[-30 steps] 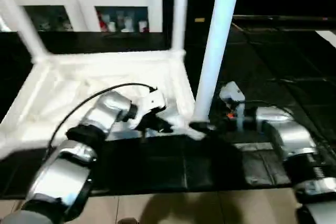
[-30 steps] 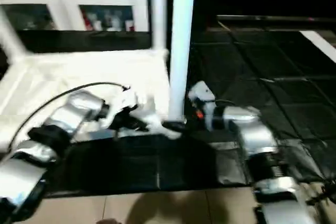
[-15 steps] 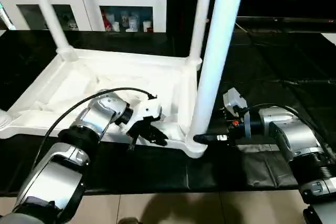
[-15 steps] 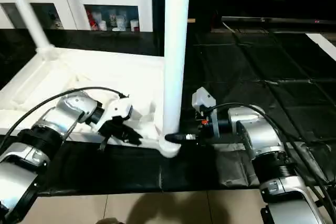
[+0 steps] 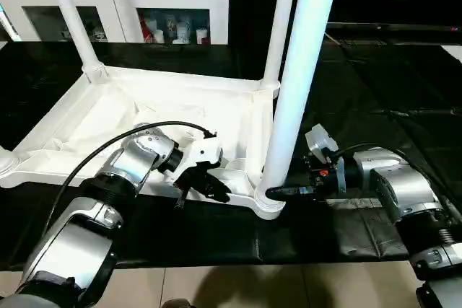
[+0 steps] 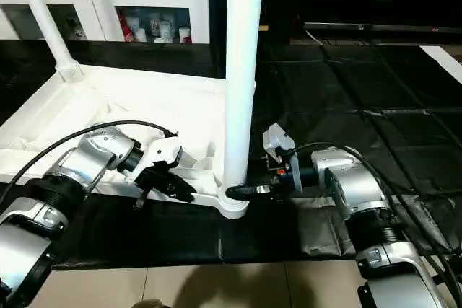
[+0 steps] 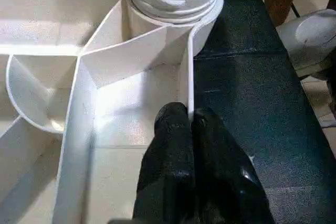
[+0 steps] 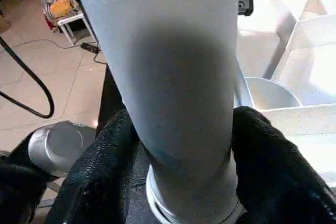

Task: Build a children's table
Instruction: Rotate leg to tighten

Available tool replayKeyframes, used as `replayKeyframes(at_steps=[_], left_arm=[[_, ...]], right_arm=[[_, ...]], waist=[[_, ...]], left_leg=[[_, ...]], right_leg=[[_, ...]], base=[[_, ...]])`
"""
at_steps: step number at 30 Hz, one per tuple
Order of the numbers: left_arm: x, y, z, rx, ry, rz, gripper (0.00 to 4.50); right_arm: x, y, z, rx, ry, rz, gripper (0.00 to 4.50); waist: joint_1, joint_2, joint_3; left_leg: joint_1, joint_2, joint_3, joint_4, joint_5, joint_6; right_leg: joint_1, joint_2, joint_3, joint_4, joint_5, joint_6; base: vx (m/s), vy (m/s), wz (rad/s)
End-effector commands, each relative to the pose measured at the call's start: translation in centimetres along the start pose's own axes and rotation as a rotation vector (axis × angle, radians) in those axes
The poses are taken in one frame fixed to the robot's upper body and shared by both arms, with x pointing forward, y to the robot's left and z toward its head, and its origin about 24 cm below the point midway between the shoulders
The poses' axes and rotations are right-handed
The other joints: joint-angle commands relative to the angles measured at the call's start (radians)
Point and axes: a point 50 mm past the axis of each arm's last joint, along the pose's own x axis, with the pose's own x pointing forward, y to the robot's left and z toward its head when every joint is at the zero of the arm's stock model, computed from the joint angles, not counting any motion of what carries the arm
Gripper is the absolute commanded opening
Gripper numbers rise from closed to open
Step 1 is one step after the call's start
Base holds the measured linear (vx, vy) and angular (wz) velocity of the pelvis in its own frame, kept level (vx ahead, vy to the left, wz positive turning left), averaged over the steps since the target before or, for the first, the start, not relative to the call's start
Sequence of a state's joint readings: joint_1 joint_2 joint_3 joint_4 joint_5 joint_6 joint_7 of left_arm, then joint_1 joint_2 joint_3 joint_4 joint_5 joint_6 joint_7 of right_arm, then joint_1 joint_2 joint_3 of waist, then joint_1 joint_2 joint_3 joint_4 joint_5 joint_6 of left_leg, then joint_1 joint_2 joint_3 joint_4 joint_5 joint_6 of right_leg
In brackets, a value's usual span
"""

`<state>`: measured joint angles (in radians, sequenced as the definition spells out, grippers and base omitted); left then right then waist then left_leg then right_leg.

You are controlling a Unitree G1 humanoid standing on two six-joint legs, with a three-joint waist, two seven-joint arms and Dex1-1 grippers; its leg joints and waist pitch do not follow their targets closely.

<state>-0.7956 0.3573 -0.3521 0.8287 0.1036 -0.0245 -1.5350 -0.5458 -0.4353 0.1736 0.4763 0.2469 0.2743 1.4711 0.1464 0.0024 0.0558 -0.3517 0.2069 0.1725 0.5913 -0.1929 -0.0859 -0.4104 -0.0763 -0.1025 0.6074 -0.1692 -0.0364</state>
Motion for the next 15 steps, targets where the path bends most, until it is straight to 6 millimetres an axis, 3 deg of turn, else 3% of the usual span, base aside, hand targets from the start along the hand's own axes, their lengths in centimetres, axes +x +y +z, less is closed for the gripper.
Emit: replayKeyframes(at_steps=[1, 6, 9, 12, 15], left_arm=[[0.1, 0.2, 1.1, 0.036, -0.011, -0.016, 0.00], [0.4, 0.8, 1.7, -0.018, -0.072, 0.040, 0.00], [1.0, 1.9, 2.5, -0.074, -0.116, 0.164, 0.00], [2.3, 3.2, 3.8, -0.144, -0.162, 0.311, 0.00], [2.8, 3.7, 4.4, -0.178, -0.181, 0.369, 0.00]], right_arm=[[0.3, 0.2, 0.2, 0.003, -0.018, 0.031, 2.30], [0.8, 0.3, 0.3, 0.020, -0.053, 0.001, 2.11], [1.6, -0.5, 0.0, 0.038, -0.031, -0.154, 2.05], [3.2, -1.9, 0.0, 0.084, -0.036, -0.365, 2.03], [3.9, -2.6, 0.1, 0.117, -0.031, -0.455, 1.99]], waist=[[-0.004, -0.005, -0.076], [-0.003, -0.003, -0.075], [-0.006, -0.005, -0.072], [-0.015, -0.007, -0.069], [-0.035, -0.009, -0.071]], left_leg=[[-0.001, 0.027, -0.001, -0.059, -0.114, 0.068], [0.001, 0.027, -0.001, -0.059, -0.123, 0.062], [0.002, 0.025, -0.001, -0.061, -0.130, 0.051], [0.001, 0.018, -0.005, -0.064, -0.151, 0.021], [-0.002, 0.011, -0.006, -0.063, -0.142, 0.014]], right_leg=[[0.068, -0.073, 0.054, -0.069, -0.211, -0.191], [0.067, -0.074, 0.054, -0.073, -0.232, -0.186], [0.065, -0.071, 0.054, -0.077, -0.260, -0.173], [0.067, -0.073, 0.050, -0.090, -0.375, -0.125], [0.070, -0.072, 0.048, -0.093, -0.386, -0.114]], base=[[0.000, 0.000, 0.00], [0.000, 0.000, 0.00], [0.000, 0.000, 0.00], [0.000, 0.000, 0.00], [0.000, 0.000, 0.00]])
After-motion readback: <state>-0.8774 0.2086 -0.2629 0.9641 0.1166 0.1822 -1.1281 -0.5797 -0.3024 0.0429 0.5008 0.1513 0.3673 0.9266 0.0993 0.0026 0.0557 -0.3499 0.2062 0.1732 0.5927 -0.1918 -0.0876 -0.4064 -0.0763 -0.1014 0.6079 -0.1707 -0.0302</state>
